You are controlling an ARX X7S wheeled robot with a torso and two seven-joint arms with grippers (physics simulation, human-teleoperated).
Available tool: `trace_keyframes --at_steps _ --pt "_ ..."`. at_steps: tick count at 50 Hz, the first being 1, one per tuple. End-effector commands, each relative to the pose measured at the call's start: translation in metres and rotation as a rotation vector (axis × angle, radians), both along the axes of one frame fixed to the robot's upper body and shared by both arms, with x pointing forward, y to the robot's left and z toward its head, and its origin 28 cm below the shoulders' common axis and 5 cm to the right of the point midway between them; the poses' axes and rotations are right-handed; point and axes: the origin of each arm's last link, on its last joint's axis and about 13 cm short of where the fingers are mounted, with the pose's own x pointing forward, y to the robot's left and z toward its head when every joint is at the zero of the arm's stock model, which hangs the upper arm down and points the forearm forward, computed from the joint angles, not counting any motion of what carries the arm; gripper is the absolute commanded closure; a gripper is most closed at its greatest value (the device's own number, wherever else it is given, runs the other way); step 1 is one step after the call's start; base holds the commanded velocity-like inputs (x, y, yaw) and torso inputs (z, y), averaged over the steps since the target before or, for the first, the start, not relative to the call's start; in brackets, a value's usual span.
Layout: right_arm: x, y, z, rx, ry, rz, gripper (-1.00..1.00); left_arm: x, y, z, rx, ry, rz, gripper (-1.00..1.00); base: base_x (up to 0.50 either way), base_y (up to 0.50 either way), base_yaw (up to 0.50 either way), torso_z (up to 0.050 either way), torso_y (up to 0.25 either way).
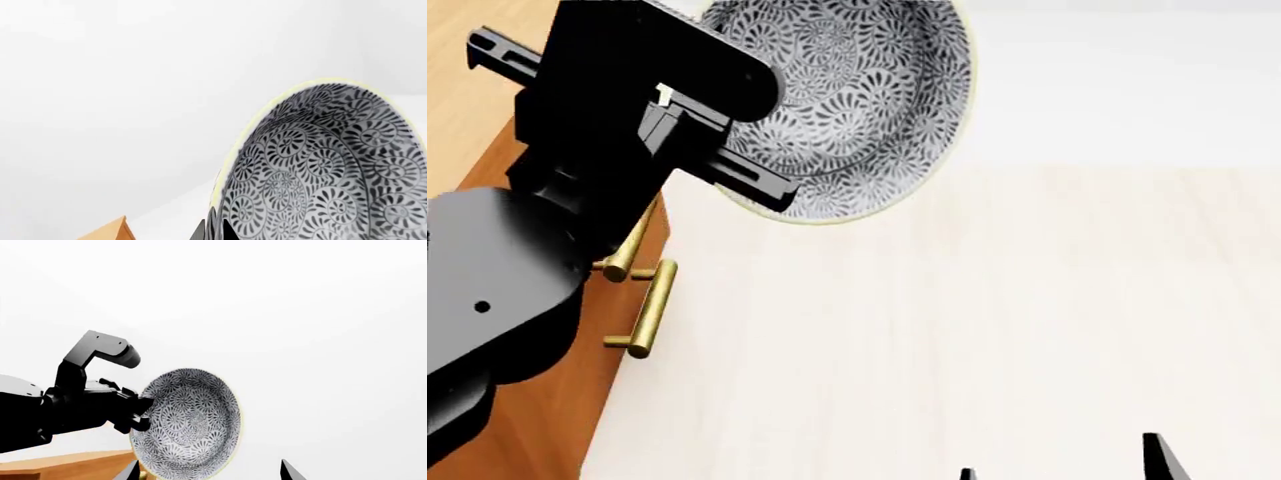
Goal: Put the bowl on top of the cabinet.
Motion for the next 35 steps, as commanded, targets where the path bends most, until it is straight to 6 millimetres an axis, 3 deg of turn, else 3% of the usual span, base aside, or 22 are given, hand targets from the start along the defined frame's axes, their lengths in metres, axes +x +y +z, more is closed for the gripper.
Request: trace_keyframes --at_steps 1,6,10,20,26,35 --pt "-0.012 0.002 -0.003 0.006 -0.025 -0.008 -1.0 -0.007 -0.002 0.031 0.021 -0.059 -0.005 1.0 0.0 0.0 0.0 0.0 0.0" --pt "-0.013 0.005 -0.005 0.009 -0.023 -0.001 -1.0 -0.015 -0.004 0.05 0.052 -0.108 -0.011 1.0 0.0 0.0 0.0 0.0 0.0" --pt "-0.014 0.006 -0.006 0.016 -0.023 0.004 -1.0 -0.011 -0.004 0.061 0.033 -0.09 -0.001 1.0 0.0 0.0 0.0 0.0 0.0" --pt "-0.017 0.008 -0.01 0.023 -0.018 0.019 -1.0 0.001 0.004 0.099 -0.067 0.037 0.051 1.0 0.0 0.0 0.0 0.001 0.0" --pt "-0.017 0.009 -0.013 0.024 -0.011 0.021 -1.0 0.0 0.011 0.122 -0.218 0.192 0.049 1.0 0.0 0.0 0.0 0.0 0.002" --pt "-0.016 0.01 -0.014 0.022 -0.009 0.023 -1.0 0.005 0.022 0.14 -0.312 0.264 0.063 1.0 0.0 0.0 0.0 0.0 0.0"
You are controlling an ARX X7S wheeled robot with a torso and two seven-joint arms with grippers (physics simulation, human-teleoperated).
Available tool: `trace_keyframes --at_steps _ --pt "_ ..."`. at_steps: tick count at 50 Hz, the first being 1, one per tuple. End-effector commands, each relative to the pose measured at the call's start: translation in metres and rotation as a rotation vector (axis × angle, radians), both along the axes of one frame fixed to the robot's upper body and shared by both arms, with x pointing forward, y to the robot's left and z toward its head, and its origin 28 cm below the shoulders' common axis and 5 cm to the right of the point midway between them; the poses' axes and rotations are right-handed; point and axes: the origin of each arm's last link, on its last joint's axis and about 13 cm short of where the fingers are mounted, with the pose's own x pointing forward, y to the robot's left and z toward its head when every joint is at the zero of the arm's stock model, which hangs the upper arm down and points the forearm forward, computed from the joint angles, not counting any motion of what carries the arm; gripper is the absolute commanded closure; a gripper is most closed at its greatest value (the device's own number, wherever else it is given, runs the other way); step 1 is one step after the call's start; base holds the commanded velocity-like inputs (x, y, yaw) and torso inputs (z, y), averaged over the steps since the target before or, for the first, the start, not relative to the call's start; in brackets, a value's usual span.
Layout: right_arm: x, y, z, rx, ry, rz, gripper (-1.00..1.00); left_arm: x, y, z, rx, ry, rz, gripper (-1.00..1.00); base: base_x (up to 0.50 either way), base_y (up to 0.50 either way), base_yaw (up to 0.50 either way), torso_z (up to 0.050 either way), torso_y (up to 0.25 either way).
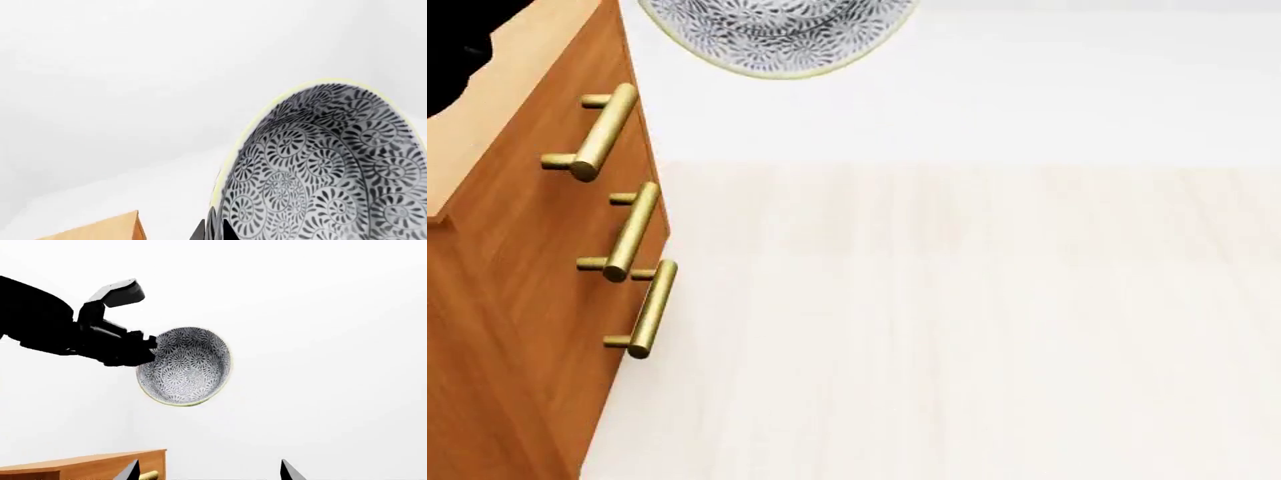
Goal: Put the bowl on top of the cabinet.
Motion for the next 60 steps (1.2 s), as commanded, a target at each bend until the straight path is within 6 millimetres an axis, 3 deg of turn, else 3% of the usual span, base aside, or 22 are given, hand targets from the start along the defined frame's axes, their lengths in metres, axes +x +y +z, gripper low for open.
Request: trace_keyframes --at_steps 1,13,21,35,47,60 --pt "-0.001 0.001 -0.002 0.001 0.003 0.004 -1.0 0.002 0.012 0.031 -0.138 0.105 0.013 1.0 0.0 0.0 0.0 0.0 0.0" --pt "-0.001 0.003 -0.004 0.005 0.008 0.013 -1.0 0.014 0.031 0.05 -0.361 0.183 0.061 1.0 0.0 0.0 0.0 0.0 0.001" --pt "-0.002 0.003 -0.004 0.005 0.006 0.014 -1.0 0.029 0.048 0.049 -0.522 0.234 0.139 1.0 0.0 0.0 0.0 0.0 0.0" --pt "-0.001 0.002 -0.006 0.01 0.013 0.01 -1.0 0.039 0.057 0.047 -0.619 0.228 0.218 1.0 0.0 0.0 0.0 0.0 0.001" --pt "-0.001 0.002 -0.007 0.009 0.014 0.007 -1.0 0.04 0.078 0.047 -0.792 0.224 0.463 1.0 0.0 0.0 0.0 0.0 0.0" --pt "-0.001 0.001 -0.008 0.009 0.014 0.0 -1.0 0.035 0.092 0.043 -0.848 0.255 0.614 1.0 0.0 0.0 0.0 0.001 0.001"
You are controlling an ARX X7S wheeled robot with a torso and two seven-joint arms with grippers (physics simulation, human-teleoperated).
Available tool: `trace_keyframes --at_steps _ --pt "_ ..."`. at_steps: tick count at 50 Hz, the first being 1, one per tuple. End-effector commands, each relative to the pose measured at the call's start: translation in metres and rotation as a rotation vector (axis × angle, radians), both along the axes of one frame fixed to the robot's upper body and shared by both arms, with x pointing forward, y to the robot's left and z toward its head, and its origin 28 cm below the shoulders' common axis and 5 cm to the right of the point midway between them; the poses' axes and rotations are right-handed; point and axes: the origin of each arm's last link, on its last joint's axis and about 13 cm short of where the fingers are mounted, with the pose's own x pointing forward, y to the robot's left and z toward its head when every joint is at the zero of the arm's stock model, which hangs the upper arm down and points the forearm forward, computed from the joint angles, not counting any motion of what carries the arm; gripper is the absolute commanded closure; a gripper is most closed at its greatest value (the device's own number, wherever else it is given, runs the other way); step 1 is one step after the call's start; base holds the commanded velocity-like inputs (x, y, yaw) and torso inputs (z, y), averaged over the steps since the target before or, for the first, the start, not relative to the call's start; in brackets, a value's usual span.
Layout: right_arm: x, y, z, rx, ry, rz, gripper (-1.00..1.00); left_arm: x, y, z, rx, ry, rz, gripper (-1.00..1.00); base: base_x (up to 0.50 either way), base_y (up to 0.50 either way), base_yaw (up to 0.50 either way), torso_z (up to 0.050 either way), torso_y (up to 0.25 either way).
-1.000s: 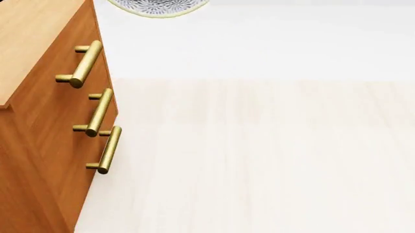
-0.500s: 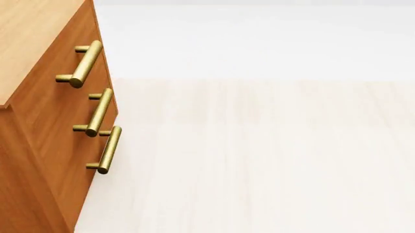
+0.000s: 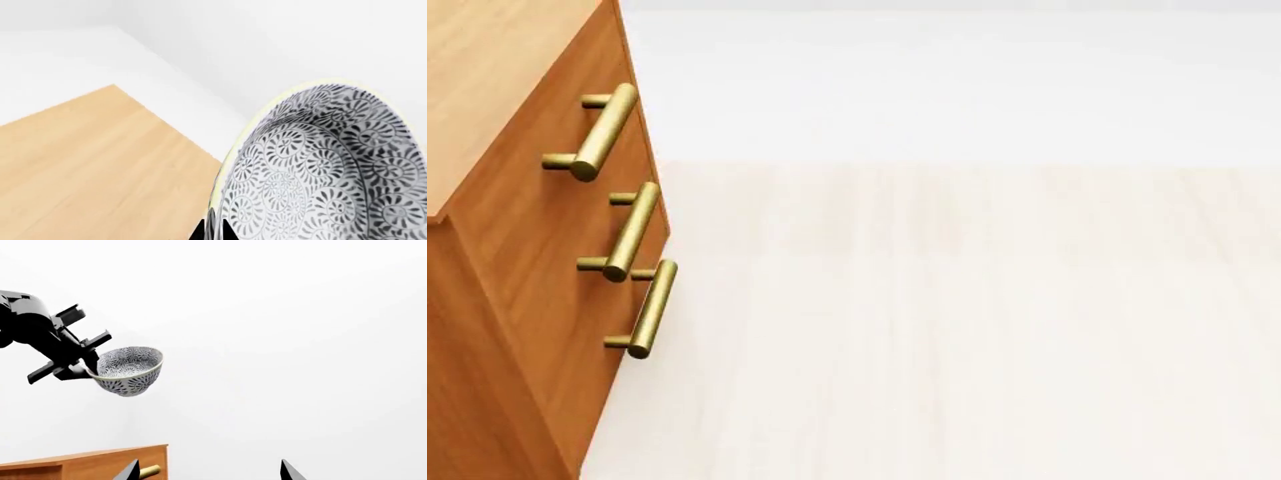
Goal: Put the bowl on top of the cabinet.
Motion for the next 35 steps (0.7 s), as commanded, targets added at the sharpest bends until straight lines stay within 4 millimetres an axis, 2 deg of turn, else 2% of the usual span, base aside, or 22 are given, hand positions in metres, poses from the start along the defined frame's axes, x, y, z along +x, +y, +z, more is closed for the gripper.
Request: trace_keyframes --at_steps 1,16,29,35 --pt "0.0 0.0 0.0 -0.001 -0.001 -0.007 -1.0 -0.004 0.015 -0.001 -0.084 0.053 0.136 1.0 0.0 0.0 0.0 0.0 0.0" --pt "0.001 0.001 -0.002 -0.014 0.004 -0.008 -1.0 0.004 0.034 -0.01 -0.165 0.178 0.189 1.0 0.0 0.0 0.0 0.0 0.0" --pt "0.001 0.0 -0.003 -0.014 0.004 -0.006 -1.0 0.009 0.043 -0.007 -0.175 0.189 0.216 1.0 0.0 0.0 0.0 0.0 0.001" --pt "0.001 -0.002 -0.002 -0.009 0.004 -0.017 -1.0 0.021 0.045 -0.012 -0.187 0.2 0.228 1.0 0.0 0.0 0.0 0.0 0.0"
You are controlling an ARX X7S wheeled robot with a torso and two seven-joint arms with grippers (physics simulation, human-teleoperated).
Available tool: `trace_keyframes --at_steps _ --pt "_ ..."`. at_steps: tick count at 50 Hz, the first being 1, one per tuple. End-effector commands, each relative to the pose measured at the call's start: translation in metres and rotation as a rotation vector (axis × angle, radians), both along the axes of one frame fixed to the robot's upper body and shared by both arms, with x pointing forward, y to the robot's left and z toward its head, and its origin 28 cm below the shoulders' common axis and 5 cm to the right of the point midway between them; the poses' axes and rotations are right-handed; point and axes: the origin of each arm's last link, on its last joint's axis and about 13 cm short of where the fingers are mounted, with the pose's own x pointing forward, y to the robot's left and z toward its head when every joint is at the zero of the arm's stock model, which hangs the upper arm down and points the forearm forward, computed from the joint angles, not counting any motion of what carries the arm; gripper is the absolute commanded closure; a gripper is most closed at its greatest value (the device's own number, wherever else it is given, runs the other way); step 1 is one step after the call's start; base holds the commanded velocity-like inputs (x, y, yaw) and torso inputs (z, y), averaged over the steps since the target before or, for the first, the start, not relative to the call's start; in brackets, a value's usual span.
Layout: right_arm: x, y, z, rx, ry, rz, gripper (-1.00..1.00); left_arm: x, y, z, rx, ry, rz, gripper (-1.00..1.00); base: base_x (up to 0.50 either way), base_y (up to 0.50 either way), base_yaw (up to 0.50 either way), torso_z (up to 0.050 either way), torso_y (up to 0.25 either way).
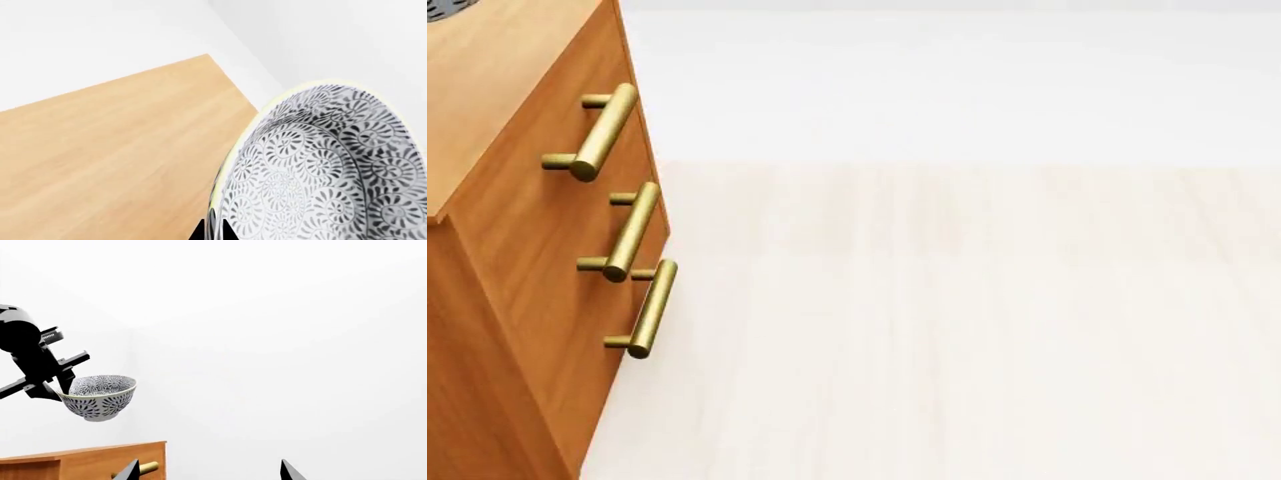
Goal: Put the bowl on top of the cabinet.
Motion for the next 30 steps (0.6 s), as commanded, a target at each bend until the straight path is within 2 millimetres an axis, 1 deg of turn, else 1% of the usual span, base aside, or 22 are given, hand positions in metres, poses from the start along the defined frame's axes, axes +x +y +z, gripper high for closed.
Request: trace_keyframes --at_steps 1,10,20,23,30 --pt "0.001 -0.003 0.0 0.005 0.001 -0.01 -1.0 0.012 0.006 -0.001 -0.035 0.0 0.026 1.0 0.0 0.0 0.0 0.0 0.0" --pt "0.003 -0.005 -0.003 0.005 0.01 -0.03 -1.0 0.024 0.007 -0.005 -0.025 0.013 0.051 1.0 0.0 0.0 0.0 0.0 0.001" --pt "0.006 -0.005 -0.007 0.01 0.023 -0.033 -1.0 0.022 0.011 -0.002 -0.026 0.011 0.101 1.0 0.0 0.0 0.0 0.0 0.0" --pt "0.006 -0.006 -0.008 0.013 0.026 -0.034 -1.0 0.019 0.009 0.004 -0.026 0.002 0.134 1.0 0.0 0.0 0.0 0.0 0.0" --pt "0.005 -0.006 -0.009 0.014 0.026 -0.032 -1.0 0.019 0.007 0.004 -0.019 0.003 0.163 1.0 0.0 0.0 0.0 0.0 0.001"
